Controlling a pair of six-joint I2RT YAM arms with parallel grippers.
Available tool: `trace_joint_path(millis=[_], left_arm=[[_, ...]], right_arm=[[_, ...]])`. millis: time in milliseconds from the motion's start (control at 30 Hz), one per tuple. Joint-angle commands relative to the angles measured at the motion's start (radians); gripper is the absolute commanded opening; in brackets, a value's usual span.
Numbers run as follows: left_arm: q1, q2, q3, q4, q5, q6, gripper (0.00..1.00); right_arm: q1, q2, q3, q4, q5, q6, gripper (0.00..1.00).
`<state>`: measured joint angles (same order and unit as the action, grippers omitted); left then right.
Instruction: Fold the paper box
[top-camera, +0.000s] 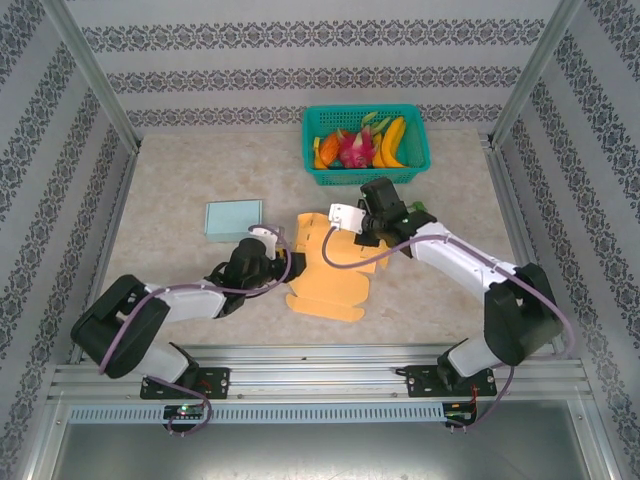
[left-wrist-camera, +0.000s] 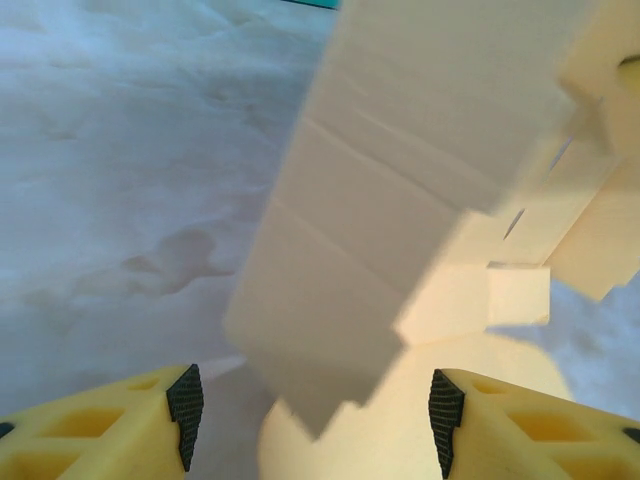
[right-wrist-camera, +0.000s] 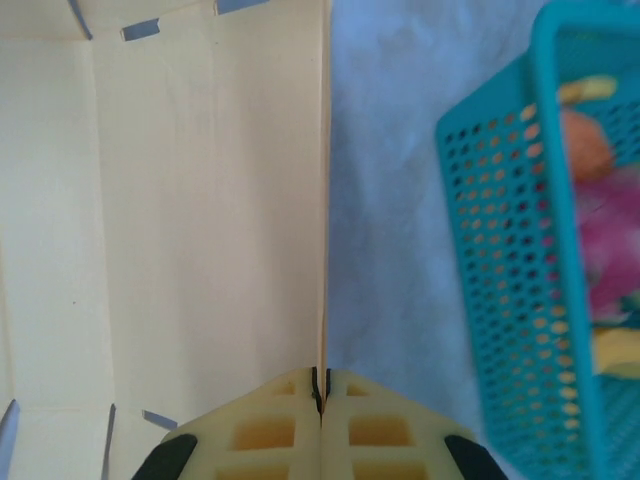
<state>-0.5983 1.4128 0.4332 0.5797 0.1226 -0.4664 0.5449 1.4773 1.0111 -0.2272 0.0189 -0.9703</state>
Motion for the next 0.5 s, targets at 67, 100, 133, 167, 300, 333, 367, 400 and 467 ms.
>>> trace_joint_path(millis=[67, 100, 133, 167, 300, 333, 367, 400, 467], left_arm=[[0.028, -0.165, -0.081, -0.084, -0.149, 0.121, 0.64], [0.040, -0.193, -0.094, -0.085, -0.154, 0.126, 0.65], [0.050, -0.221, -0.108, -0.084, -0.158, 0.129, 0.65], [0.057, -0.249, -0.123, -0.080, -0.160, 0.133, 0.65], [0.069, -0.314, -0.168, -0.075, -0.229, 0.139, 0.63], [0.070, -0.320, -0.178, -0.074, -0.261, 0.138, 0.63], [0.077, -0.317, -0.187, -0.068, -0.279, 0.138, 0.62], [0.087, -0.312, -0.192, -0.060, -0.279, 0.135, 0.62], [0.100, -0.283, -0.193, -0.038, -0.257, 0.132, 0.62]], right_arm=[[0.075, -0.063, -0.141, 0.378, 0.157, -0.230, 0.00], [0.085, -0.069, -0.151, 0.398, 0.160, -0.246, 0.00], [0.095, -0.071, -0.157, 0.407, 0.156, -0.260, 0.00], [0.105, -0.068, -0.159, 0.410, 0.155, -0.271, 0.00], [0.132, -0.031, -0.196, 0.501, 0.164, -0.342, 0.00], [0.136, -0.019, -0.215, 0.537, 0.162, -0.373, 0.00], [0.139, -0.007, -0.236, 0.571, 0.154, -0.403, 0.00], [0.139, 0.000, -0.252, 0.601, 0.143, -0.431, 0.00], [0.139, 0.021, -0.294, 0.667, 0.114, -0.484, 0.00]])
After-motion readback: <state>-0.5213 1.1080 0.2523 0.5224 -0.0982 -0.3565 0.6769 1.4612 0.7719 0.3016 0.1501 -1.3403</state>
